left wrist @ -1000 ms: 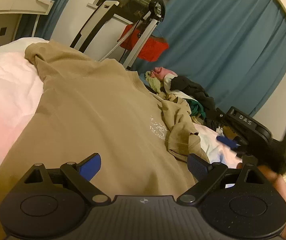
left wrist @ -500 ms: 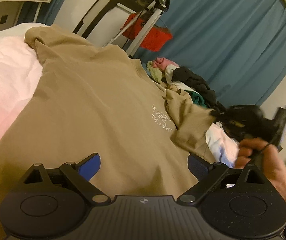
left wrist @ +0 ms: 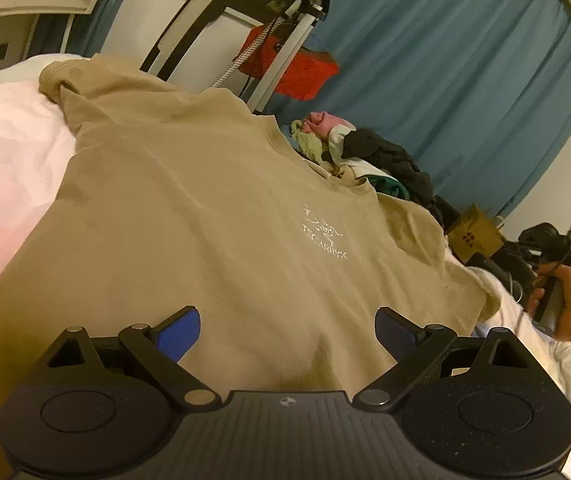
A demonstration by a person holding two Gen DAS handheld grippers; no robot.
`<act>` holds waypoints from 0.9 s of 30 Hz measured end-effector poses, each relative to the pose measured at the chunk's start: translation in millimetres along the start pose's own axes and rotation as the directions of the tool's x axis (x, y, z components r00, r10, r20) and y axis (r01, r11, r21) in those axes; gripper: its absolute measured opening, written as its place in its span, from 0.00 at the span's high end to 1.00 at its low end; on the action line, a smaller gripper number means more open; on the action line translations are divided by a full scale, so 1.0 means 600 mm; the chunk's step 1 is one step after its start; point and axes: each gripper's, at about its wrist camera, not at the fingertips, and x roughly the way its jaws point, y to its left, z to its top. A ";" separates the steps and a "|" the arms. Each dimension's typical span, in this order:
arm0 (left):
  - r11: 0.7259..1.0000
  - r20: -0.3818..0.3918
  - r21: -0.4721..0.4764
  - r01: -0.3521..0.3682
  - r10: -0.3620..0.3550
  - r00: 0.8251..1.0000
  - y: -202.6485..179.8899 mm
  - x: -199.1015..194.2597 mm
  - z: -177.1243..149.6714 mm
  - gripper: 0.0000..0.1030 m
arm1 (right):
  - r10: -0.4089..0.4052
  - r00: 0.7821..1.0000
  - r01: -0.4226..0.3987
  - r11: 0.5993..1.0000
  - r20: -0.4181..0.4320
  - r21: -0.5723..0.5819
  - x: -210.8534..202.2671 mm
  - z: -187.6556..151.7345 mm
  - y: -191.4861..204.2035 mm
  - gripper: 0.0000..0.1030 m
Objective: Fold clothes
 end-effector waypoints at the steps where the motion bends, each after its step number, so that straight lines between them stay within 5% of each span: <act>1: 1.000 0.000 0.013 -0.004 0.004 1.000 -0.003 0.002 -0.001 0.07 | 0.023 1.000 -0.022 0.999 -0.020 0.047 -0.005 -0.013 -0.015 0.61; 3: 0.999 0.002 0.038 -0.007 0.007 1.000 -0.009 0.004 -0.004 0.07 | 0.085 0.995 -0.076 0.984 -0.049 0.163 -0.026 -0.052 -0.047 0.19; 6: 0.998 0.003 0.062 -0.005 0.005 1.000 -0.015 0.002 -0.008 0.07 | 0.194 0.980 -0.171 0.934 -0.043 0.314 -0.103 -0.124 -0.078 0.18; 9: 0.996 0.003 0.094 -0.007 0.007 1.000 -0.025 -0.008 -0.013 0.07 | 0.193 0.978 -0.156 0.927 -0.077 0.342 -0.200 -0.178 -0.077 0.17; 13: 0.988 0.006 0.152 -0.017 0.017 1.000 -0.048 -0.032 -0.024 0.07 | 0.153 0.987 -0.137 0.962 -0.050 0.234 -0.357 -0.215 -0.037 0.17; 18: 0.966 -0.004 0.260 0.007 -0.006 1.000 -0.090 -0.084 -0.051 0.07 | 0.146 0.985 -0.144 0.989 0.095 -0.024 -0.531 -0.218 0.020 0.17; 23: 0.925 -0.032 0.378 0.045 -0.036 0.999 -0.137 -0.142 -0.090 0.07 | 0.231 0.971 -0.220 0.961 0.052 -0.167 -0.602 -0.235 0.032 0.19; 27: 0.888 -0.133 0.431 0.161 -0.114 0.985 -0.186 -0.176 -0.136 0.08 | 0.231 0.972 -0.223 0.961 0.033 -0.166 -0.627 -0.245 0.014 0.19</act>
